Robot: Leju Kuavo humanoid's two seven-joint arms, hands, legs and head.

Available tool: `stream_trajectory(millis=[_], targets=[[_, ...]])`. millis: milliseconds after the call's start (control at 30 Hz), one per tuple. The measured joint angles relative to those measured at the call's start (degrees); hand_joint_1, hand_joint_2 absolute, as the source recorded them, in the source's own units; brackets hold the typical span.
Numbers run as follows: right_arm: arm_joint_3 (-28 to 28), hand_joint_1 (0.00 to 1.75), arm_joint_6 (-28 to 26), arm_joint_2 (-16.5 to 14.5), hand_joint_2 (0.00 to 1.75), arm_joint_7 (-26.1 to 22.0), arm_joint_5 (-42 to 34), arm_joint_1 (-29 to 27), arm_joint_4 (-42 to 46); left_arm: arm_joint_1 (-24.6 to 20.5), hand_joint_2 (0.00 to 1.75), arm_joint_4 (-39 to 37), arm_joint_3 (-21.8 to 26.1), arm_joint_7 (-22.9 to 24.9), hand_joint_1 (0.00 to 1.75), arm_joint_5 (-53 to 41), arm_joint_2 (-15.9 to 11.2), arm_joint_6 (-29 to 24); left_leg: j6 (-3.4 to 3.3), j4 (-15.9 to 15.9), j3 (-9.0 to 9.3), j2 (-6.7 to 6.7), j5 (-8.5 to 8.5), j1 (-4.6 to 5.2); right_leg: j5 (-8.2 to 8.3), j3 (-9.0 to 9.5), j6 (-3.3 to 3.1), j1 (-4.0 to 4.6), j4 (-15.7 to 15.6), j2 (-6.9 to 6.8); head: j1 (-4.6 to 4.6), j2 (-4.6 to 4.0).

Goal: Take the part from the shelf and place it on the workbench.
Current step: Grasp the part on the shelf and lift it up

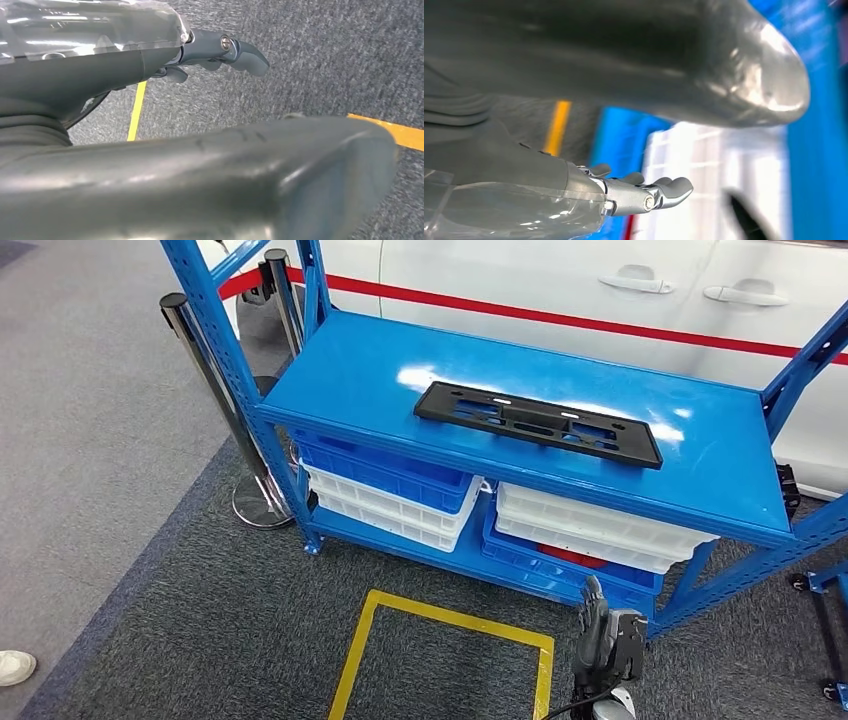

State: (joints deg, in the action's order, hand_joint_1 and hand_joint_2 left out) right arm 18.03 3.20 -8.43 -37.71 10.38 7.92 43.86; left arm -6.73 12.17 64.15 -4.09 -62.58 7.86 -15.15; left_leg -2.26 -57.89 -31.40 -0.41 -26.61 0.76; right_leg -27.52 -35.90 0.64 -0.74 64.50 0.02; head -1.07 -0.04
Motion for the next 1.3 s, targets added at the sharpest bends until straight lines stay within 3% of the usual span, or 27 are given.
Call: stream_trajectory(millis=[67, 167, 233, 367, 400, 433, 533, 600, 667, 733, 767, 833, 900, 933, 967, 1033, 1100, 1233, 1300], targets=[[-2.6, 0.0, 0.9, 0.0, 0.0, -0.2, -1.1, -0.3, 3.3, -0.1, 0.0, -0.1, 0.0, 0.0, 0.0, 0.0, 0.1, 0.3, 0.36, -0.3, -0.2, 0.01, -0.26, 0.11, 1.35, 2.06, -0.45, 0.41, -4.7, -0.01, -0.04, 0.0], [-6.4, 0.0, 2.3, 0.0, 0.0, -0.6, -2.7, -1.0, 8.2, -0.1, 0.0, -0.1, 0.0, 0.0, 0.0, 0.1, 0.1, 0.6, 1.13, -0.3, -0.33, 0.03, -0.33, 0.05, 1.37, 2.25, -0.75, 0.44, -5.6, -0.01, -0.04, 0.0], [-9.1, 0.0, 3.3, 0.1, 0.0, -0.8, -3.9, -1.3, 11.6, -0.1, 0.0, -0.1, 0.0, 0.0, 0.0, 0.1, 0.1, 0.9, 1.86, -1.8, -0.88, 0.06, -1.54, 0.02, 1.64, 2.51, -1.17, -0.03, -6.2, -0.05, -0.16, 0.0], [-14.0, 0.0, 5.7, 0.1, 0.0, -0.8, -6.1, -2.2, 18.3, 0.0, 0.0, -0.1, 0.0, 0.0, 0.0, 0.1, 0.1, 1.3, 3.39, -14.9, -7.01, 0.09, -7.53, -1.01, 1.72, 2.71, -1.46, -0.43, -6.5, -0.17, -0.36, 0.0], [-15.3, 0.0, 6.3, 0.1, 0.0, -0.9, -6.7, -2.5, 20.0, 0.0, 0.0, -0.1, 0.0, 0.0, 0.0, 0.1, 0.1, 1.4, 3.66, -16.4, -7.86, 0.1, -7.5, -1.29, 1.68, 2.74, -1.4, -0.53, -6.5, -0.18, -0.36, 0.0], [-16.5, 0.0, 6.9, 0.2, 0.0, -0.9, -7.3, -2.8, 21.6, 0.1, 0.0, -0.1, 0.0, 0.0, 0.0, 0.0, 0.1, 1.4, 3.88, -15.7, -7.63, 0.11, -6.35, -1.55, 1.63, 2.8, -1.3, -0.68, -6.5, -0.16, -0.36, 0.0], [-20.4, 0.0, 8.8, 0.3, 0.0, -0.9, -8.9, -3.2, 26.7, 0.0, 0.0, -0.1, 0.0, 0.1, 0.0, 0.0, 0.1, 1.8, 4.23, -5.1, -2.79, 0.19, -0.73, -2.0, 1.28, 3.02, -0.51, -1.01, -6.2, -0.02, -0.4, 0.0], [-23.0, 0.0, 10.2, 0.5, 0.0, -1.0, -10.0, -3.4, 30.0, -0.1, 0.0, -0.2, 0.0, 0.1, 0.0, 0.0, 0.1, 2.1, 3.7, -1.0, -0.98, 0.15, 0.24, -1.87, 1.2, 2.92, 0.35, -0.87, -6.0, 0.03, -0.39, 0.0], [-25.6, 0.0, 11.7, 0.7, 0.0, -1.1, -11.2, -3.6, 33.3, 0.0, 0.0, -0.2, 0.0, 0.1, 0.0, 0.0, 0.1, 2.3, 2.71, -0.5, -0.97, 0.04, 0.15, -1.7, 1.34, 2.87, 1.18, -0.87, -6.2, 0.0, -0.35, 0.0], [-28.2, 0.0, 13.4, 1.1, 0.0, -1.3, -12.6, -3.8, 36.5, 0.1, 0.0, -0.2, 0.0, 0.0, 0.0, 0.0, 0.2, 2.5, 1.76, -0.1, -0.91, 0.09, 0.51, -1.71, 0.37, 2.43, 1.68, -1.02, -5.0, -0.04, -0.33, 0.0], [-29.5, 0.0, 14.3, 1.3, 0.0, -1.5, -13.4, -3.9, 38.0, 0.1, 0.0, -0.2, 0.0, -0.1, 0.0, 0.0, 0.2, 2.5, 1.31, 0.1, -0.85, 0.12, 0.65, -1.73, -0.98, 1.52, 1.77, -1.03, -3.0, -0.03, -0.32, 0.0], [-31.7, 0.0, 16.3, 1.7, 0.0, -1.7, -15.1, -4.1, 40.7, 0.1, 0.0, -0.2, 0.0, -0.2, 0.0, 0.0, 0.3, 2.7, 0.73, 0.1, -0.87, 0.17, 0.66, -1.43, -4.69, -1.87, 1.68, -0.83, 4.3, -0.02, -0.29, 0.0], [-33.7, 0.0, 18.4, 2.2, 0.0, -1.8, -16.9, -4.4, 43.2, 0.1, 0.0, -0.2, 0.0, -0.2, 0.0, 0.0, 0.4, 3.0, 0.43, 0.1, -0.86, 0.13, 0.58, -0.98, -6.31, -4.73, 1.42, -0.57, 10.0, -0.01, -0.29, 0.0], [-34.6, 0.0, 19.4, 2.4, 0.0, -1.8, -17.9, -4.5, 44.5, 0.2, 0.0, -0.2, 0.0, -0.2, 0.0, 0.0, 0.4, 3.1, 0.32, 0.0, -0.81, 0.09, 0.53, -0.74, -5.5, -4.8, 1.13, -0.39, 9.9, -0.01, -0.29, 0.0], [-35.7, 0.0, 20.5, 2.5, 0.0, -1.7, -18.9, -4.6, 45.9, 0.2, 0.0, -0.2, 0.0, -0.2, 0.0, 0.0, 0.5, 3.2, 0.25, 0.0, -0.7, 0.05, 0.47, -0.49, -3.7, -3.69, 0.67, -0.16, 7.5, -0.01, -0.28, 0.0], [-37.8, 0.0, 22.5, 2.7, 0.0, -1.2, -20.9, -4.5, 48.9, 0.2, 0.0, -0.2, 0.0, -0.3, 0.0, 0.0, 0.7, 3.3, 0.24, -0.1, -0.51, -0.03, 0.31, -0.04, 0.02, 0.06, -0.58, 0.51, -0.3, -0.02, -0.32, 0.0], [-39.7, 0.0, 24.0, 2.8, 0.0, -0.1, -22.9, -4.5, 51.3, 0.2, 0.0, -0.3, 0.0, -0.4, 0.0, 0.0, 1.0, 3.4, 0.53, -0.2, -0.56, -0.06, 0.16, 0.14, 1.35, 2.18, -1.27, 1.02, -5.0, -0.09, -0.34, 0.0], [-41.9, 0.0, 24.6, 3.0, 1.75, 2.3, -26.1, -4.5, 54.2, 0.2, 0.0, -0.3, 0.1, -0.6, 0.0, 0.1, 1.0, 4.0, 1.6, -0.9, -0.82, 0.04, -0.66, 0.07, 1.66, 2.65, -1.63, 0.67, -6.4, -0.11, -0.39, 0.0], [-42.5, 0.0, 24.5, 3.1, 1.75, 2.6, -26.6, -4.6, 54.8, 0.2, 0.0, -0.3, 0.1, -0.6, 0.0, 0.1, 1.0, 4.2, 2.29, -5.3, -2.65, 0.04, -3.42, -0.19, 1.87, 2.96, -1.81, 0.28, -6.9, -0.28, -0.57, -0.01]])
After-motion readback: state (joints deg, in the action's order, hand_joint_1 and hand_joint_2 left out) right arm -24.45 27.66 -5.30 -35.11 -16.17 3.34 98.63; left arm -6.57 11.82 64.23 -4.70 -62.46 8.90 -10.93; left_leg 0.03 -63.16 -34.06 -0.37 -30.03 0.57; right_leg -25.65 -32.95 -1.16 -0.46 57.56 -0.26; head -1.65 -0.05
